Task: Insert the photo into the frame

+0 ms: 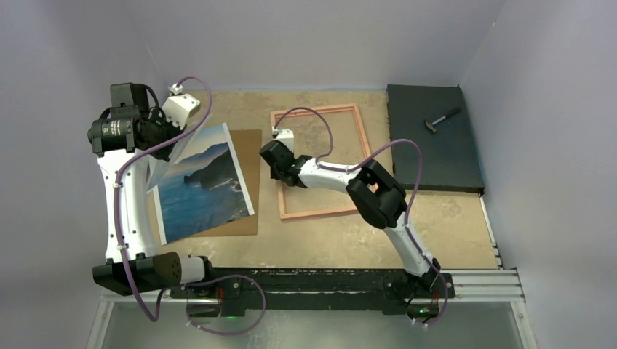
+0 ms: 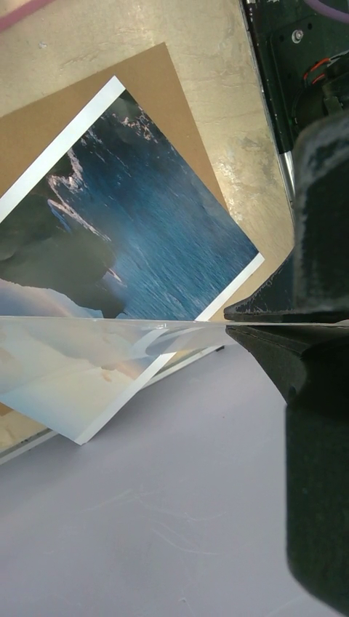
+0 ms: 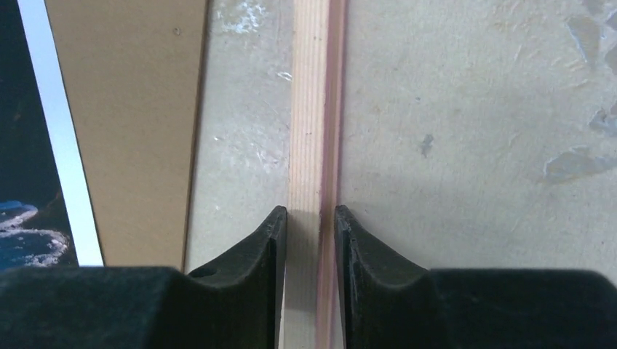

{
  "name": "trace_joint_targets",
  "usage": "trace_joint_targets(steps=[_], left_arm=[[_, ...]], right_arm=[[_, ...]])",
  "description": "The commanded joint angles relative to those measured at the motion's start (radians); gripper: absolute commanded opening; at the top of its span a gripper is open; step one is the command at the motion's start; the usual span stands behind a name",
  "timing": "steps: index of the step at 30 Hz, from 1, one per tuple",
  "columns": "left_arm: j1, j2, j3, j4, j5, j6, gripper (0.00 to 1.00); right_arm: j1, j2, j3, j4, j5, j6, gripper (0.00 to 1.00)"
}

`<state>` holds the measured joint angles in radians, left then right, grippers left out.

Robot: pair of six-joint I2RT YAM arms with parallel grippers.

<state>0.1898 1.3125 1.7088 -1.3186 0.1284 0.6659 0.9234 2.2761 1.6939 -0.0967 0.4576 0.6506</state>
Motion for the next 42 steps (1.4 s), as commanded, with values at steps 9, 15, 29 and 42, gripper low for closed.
trace_joint_targets(steps=[9,15,29,42], left_arm=[[0.005,-0.005,0.092,-0.005,-0.004,0.009,0.0],[0.005,-0.02,0.135,-0.1,0.07,0.106,0.0],[0.005,-0.154,-0.025,-0.116,0.106,0.33,0.0],[0.004,-0.196,-0.063,-0.116,0.106,0.394,0.0]], right_arm=[[0.009,-0.174,0.019,0.112,-0.202,-0.106,0.82],[0.004,-0.362,-0.145,0.377,-0.528,-0.52,0.81],[-0.066,-0.412,0.003,0.286,-1.026,-1.204,0.81],[-0.059,-0.255,0.109,0.363,-1.225,-1.194,0.77]])
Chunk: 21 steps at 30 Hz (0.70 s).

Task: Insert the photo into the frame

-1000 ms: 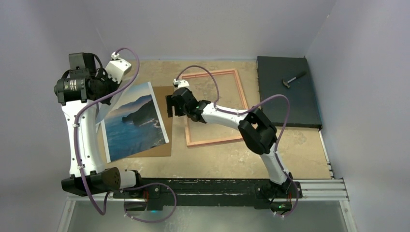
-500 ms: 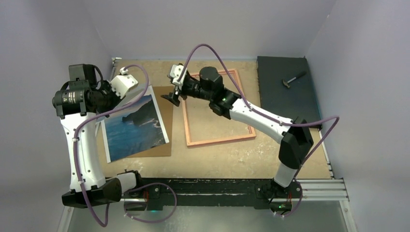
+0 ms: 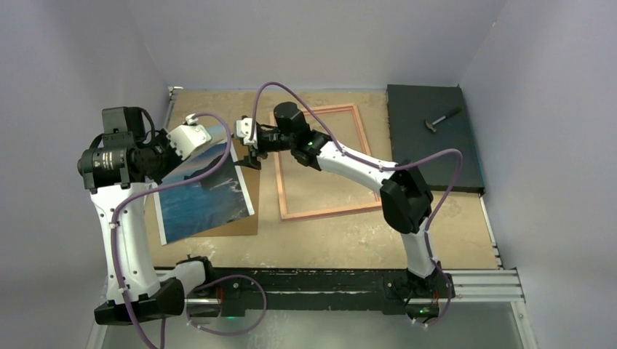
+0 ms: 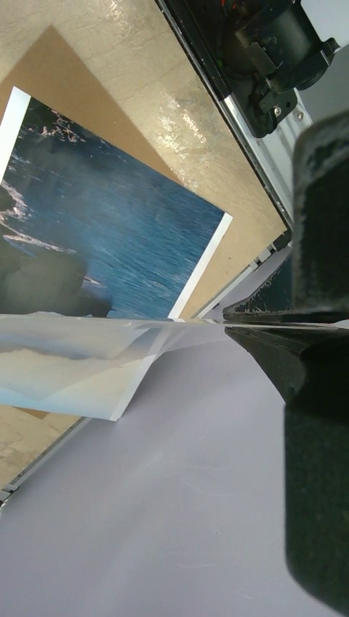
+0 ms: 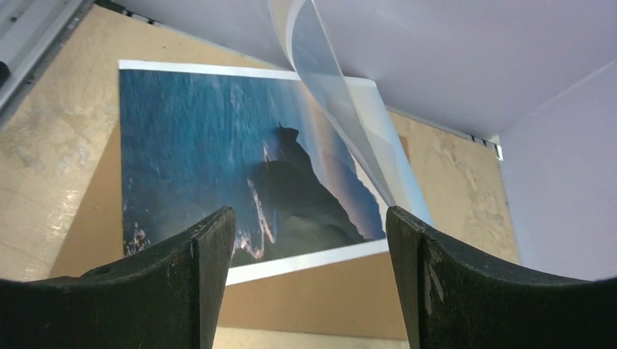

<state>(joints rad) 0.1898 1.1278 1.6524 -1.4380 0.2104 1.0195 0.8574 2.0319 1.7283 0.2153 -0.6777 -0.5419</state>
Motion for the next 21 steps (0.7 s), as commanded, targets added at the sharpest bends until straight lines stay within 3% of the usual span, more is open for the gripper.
trace_joint_targets(steps=[1,10,16,21], left_arm=[[0.006,-0.01,-0.006,0.003,0.023,0.041,0.0],[0.005,-0.017,-0.008,0.002,0.034,0.045,0.0],[0.006,-0.022,-0.006,0.003,0.03,0.047,0.0],[0.004,-0.029,-0.002,0.004,0.03,0.055,0.0]], right_arm=[[0.009,-0.007,0.078,0.054,-0.095,-0.002,0.77],[0.033,0.067,0.114,0.192,0.004,0.066,0.73],[0.045,0.145,0.214,0.126,-0.027,0.059,0.71],[0.047,0.191,0.252,0.132,-0.016,0.065,0.62]])
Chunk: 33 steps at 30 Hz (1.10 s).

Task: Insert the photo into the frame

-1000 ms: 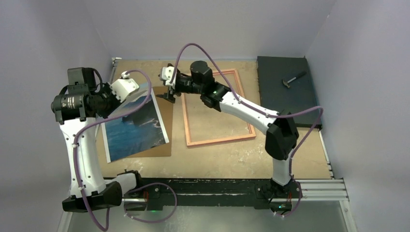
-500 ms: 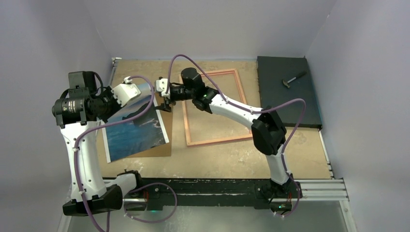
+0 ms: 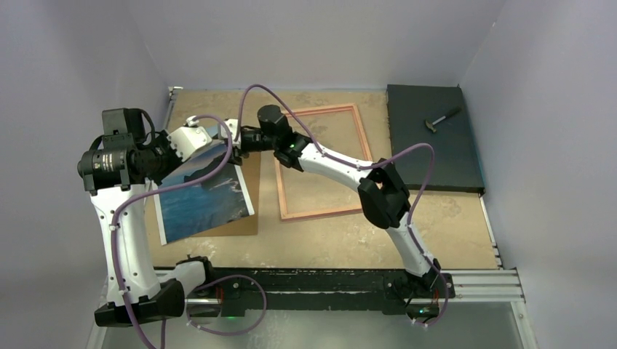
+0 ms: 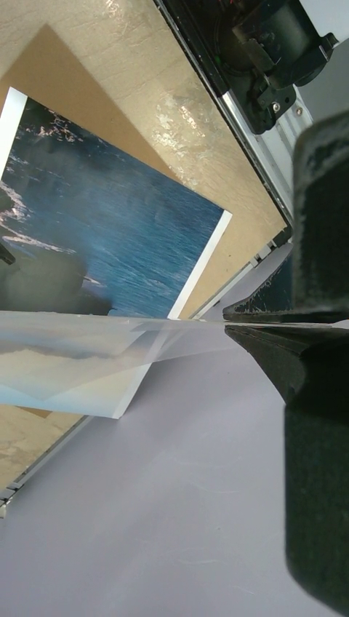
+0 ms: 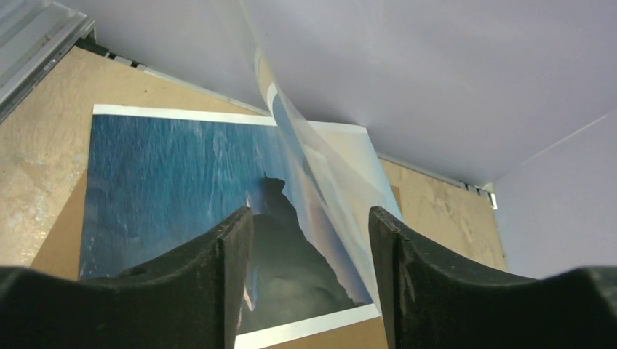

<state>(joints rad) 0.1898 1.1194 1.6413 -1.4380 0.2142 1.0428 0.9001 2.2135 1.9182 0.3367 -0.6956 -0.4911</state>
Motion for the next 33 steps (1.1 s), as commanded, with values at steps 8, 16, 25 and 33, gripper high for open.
trace_joint_targets(steps=[8,16,25,33], left_arm=[[0.005,-0.023,0.021,0.002,0.025,0.045,0.0],[0.005,-0.014,0.061,0.013,0.031,0.03,0.0],[0.005,-0.081,0.085,0.51,-0.116,-0.306,0.34],[0.005,-0.108,0.166,0.845,-0.311,-0.628,0.84]], right_arm=[[0.01,0.013,0.057,0.06,0.051,0.029,0.32],[0.019,-0.026,0.013,0.097,0.08,0.031,0.0],[0.024,-0.083,0.061,0.098,0.176,0.297,0.0],[0.005,-0.246,0.083,-0.085,0.384,0.593,0.0]])
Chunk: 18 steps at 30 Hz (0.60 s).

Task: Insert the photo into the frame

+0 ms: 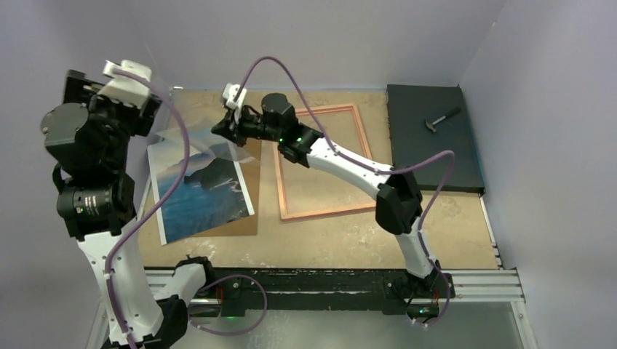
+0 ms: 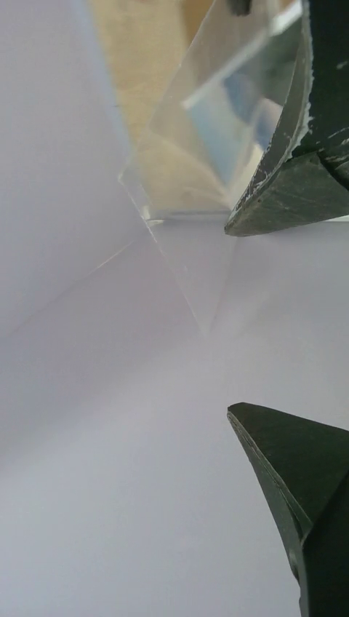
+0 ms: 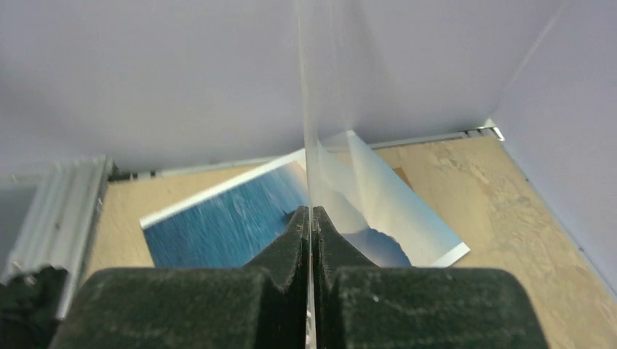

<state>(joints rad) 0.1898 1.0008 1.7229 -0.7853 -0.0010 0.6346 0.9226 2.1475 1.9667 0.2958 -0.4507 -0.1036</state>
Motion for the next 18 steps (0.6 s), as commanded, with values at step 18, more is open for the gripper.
trace_joint_targets(steps=[18], left_arm=[[0.004,0.218,-0.192,-0.06,0.404,-0.432,0.93]], right_arm=[[-0.389,-0.758,-0.491,-0.491,0.446,0.63,0.0]])
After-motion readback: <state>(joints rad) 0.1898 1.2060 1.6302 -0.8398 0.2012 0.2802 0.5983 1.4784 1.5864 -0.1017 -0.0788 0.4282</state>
